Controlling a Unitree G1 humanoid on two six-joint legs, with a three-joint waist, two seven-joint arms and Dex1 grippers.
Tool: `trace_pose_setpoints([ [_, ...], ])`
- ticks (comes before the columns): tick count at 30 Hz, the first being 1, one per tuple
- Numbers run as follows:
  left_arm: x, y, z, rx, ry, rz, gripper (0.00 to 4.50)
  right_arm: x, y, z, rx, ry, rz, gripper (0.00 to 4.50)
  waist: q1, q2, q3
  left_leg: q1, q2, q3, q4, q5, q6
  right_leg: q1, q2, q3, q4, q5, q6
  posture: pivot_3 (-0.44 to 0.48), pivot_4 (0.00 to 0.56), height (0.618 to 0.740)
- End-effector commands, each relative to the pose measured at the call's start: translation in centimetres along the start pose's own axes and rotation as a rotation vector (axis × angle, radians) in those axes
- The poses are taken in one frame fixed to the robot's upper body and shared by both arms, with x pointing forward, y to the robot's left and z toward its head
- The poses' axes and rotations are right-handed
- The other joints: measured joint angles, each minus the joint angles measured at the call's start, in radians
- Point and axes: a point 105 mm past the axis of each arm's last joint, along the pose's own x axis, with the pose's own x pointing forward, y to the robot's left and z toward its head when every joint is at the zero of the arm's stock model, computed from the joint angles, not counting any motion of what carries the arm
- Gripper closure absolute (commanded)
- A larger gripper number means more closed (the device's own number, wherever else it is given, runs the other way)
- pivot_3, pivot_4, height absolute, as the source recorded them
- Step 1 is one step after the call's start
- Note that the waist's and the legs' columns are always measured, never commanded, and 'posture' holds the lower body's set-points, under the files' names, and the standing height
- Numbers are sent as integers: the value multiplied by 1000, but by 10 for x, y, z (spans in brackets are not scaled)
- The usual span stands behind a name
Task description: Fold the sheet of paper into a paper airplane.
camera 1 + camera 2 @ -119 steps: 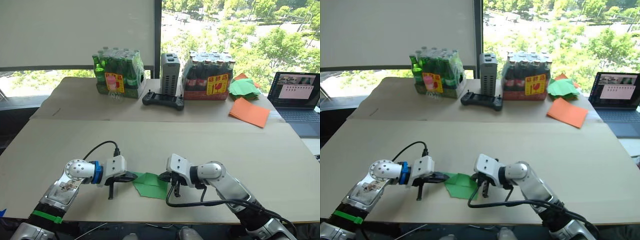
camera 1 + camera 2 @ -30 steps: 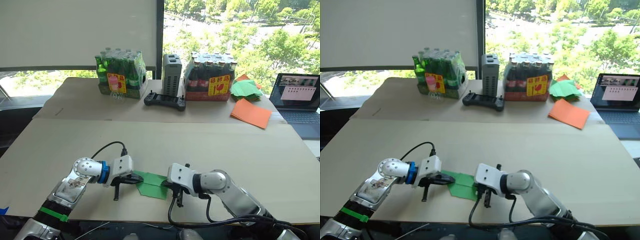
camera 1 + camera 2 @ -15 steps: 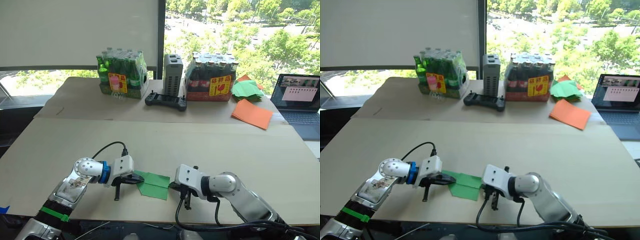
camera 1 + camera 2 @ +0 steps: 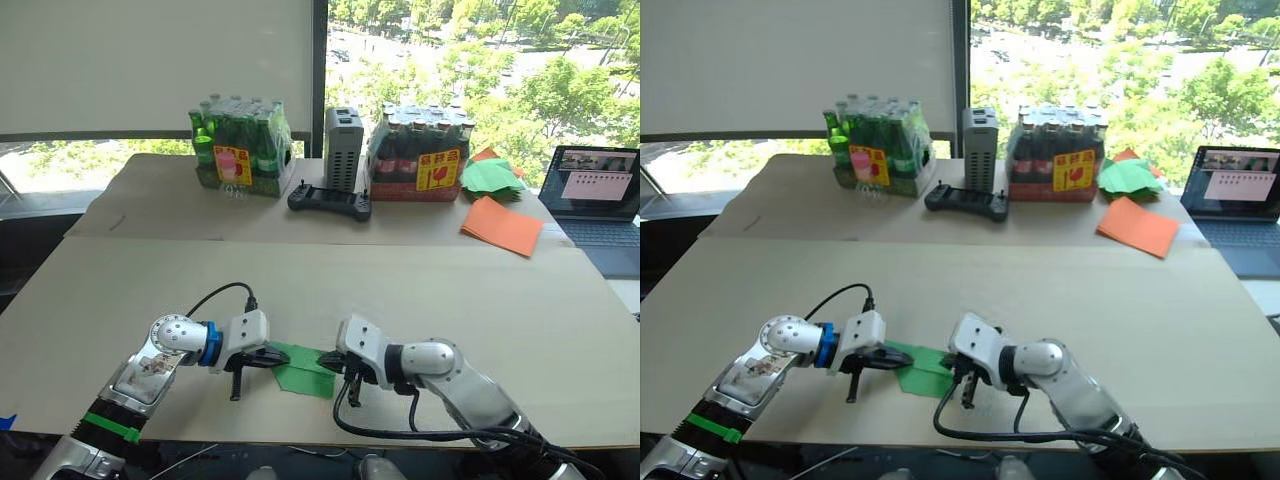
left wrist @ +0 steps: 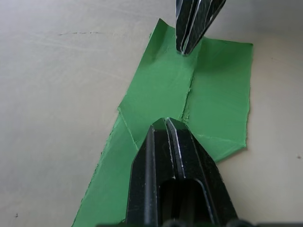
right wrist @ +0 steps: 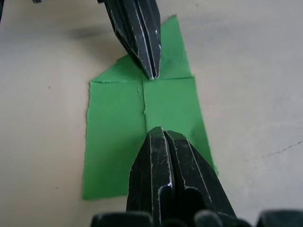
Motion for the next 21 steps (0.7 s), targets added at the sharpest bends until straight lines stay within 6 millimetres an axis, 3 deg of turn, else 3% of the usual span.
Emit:
trace_pose_setpoints([
  [1, 5, -1, 5, 19, -4, -23, 4500, 5, 0, -10, -31, 52, 0, 4441, -1, 0, 0, 0, 0, 0, 0, 0, 0, 0, 0, 0, 0, 0, 0, 0, 150, 740],
  [5, 12, -4, 9, 20, -26, -41, 4500, 5, 1, -25, 21, 116, -5, 4441, -3, 0, 0, 1, 0, 0, 0, 0, 0, 1, 0, 0, 0, 0, 0, 0, 150, 740],
  [12, 19, -6, 1, 3, -11, -53, 4500, 5, 2, -26, 33, 127, 0, 4441, -2, 0, 0, 2, 0, 0, 0, 0, 0, 2, 0, 0, 0, 0, 0, 0, 150, 740],
  [21, 3, -2, -23, -13, 71, -25, 4500, 5, 4, -25, 36, 129, 2, 4441, -5, 1, -1, 4, 0, 0, 0, 0, 0, 3, 0, 0, 1, 0, 0, 0, 150, 740],
])
